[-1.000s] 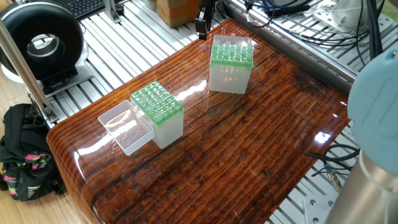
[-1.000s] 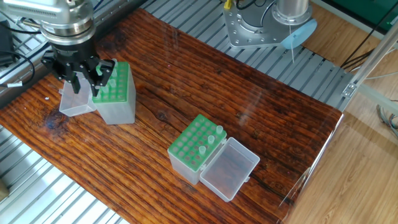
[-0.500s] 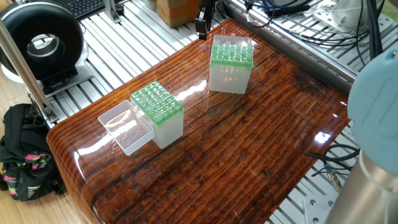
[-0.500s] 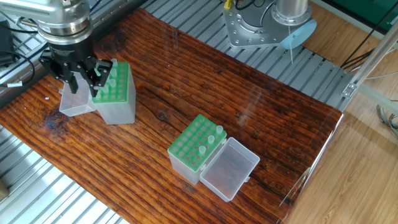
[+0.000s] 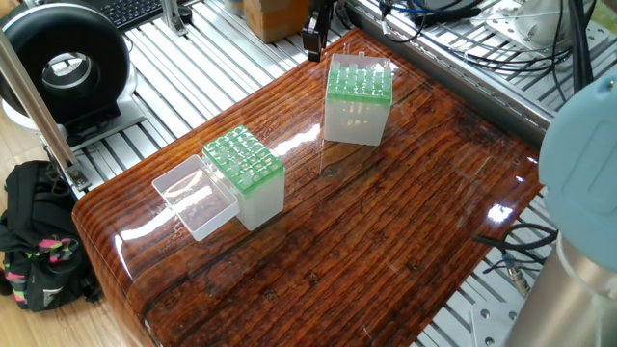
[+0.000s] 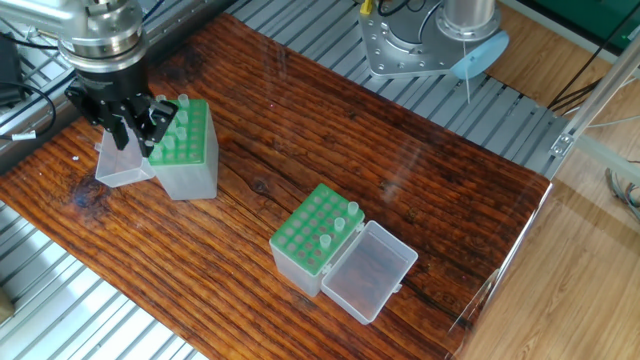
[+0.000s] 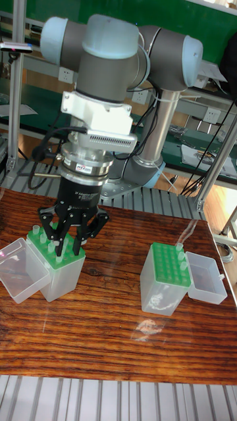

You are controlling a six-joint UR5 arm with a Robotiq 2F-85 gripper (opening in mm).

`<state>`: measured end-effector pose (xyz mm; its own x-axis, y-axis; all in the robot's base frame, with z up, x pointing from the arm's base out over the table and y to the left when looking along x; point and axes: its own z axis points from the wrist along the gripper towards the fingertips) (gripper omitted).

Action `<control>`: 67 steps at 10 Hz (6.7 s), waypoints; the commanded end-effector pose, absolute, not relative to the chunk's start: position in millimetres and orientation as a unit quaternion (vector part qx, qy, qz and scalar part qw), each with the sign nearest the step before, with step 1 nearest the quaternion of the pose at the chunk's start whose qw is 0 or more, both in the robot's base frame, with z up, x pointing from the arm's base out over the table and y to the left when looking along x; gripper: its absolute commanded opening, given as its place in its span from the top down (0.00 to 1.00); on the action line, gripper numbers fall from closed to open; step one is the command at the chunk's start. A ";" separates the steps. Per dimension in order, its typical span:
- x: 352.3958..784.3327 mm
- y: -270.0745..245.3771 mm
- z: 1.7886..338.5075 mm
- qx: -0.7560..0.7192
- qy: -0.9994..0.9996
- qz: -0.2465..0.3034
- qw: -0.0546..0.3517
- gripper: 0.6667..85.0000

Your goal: Transfer all large pipette tips from one holder to another

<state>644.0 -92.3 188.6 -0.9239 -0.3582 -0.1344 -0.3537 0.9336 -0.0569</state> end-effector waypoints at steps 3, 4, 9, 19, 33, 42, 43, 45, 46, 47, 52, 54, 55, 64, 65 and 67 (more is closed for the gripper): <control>630.6 -102.1 165.5 -0.175 0.983 -0.012 0.053 0.60; 628.2 -101.2 160.8 -0.172 0.984 -0.011 0.053 0.60; 622.7 -99.5 142.6 -0.165 0.985 -0.009 0.054 0.61; 610.3 -103.6 144.4 -0.166 0.985 -0.008 0.038 0.62; 614.0 -102.4 143.8 -0.166 0.985 -0.008 0.041 0.72; 612.5 -102.0 150.1 -0.157 0.987 -0.010 0.038 0.94; 612.7 -100.8 153.7 -0.157 0.987 -0.011 0.037 0.96; 611.7 -96.5 166.2 -0.157 0.987 -0.011 0.034 0.99; 611.9 -92.1 173.4 -0.155 0.987 -0.008 0.034 0.99; 616.8 -93.0 182.0 -0.160 0.986 -0.018 0.043 0.99; 622.7 -79.5 241.1 -0.182 0.982 -0.004 0.056 0.98; 623.2 -79.0 270.0 -0.191 0.980 0.000 0.055 0.98; 623.2 -78.1 281.3 -0.193 0.980 0.003 0.053 0.98; 622.4 -35.1 344.5 -0.180 0.981 0.016 0.069 0.99; 622.6 -24.9 346.3 -0.172 0.982 0.021 0.073 0.99; 627.0 -17.2 344.2 -0.171 0.982 0.025 0.083 0.98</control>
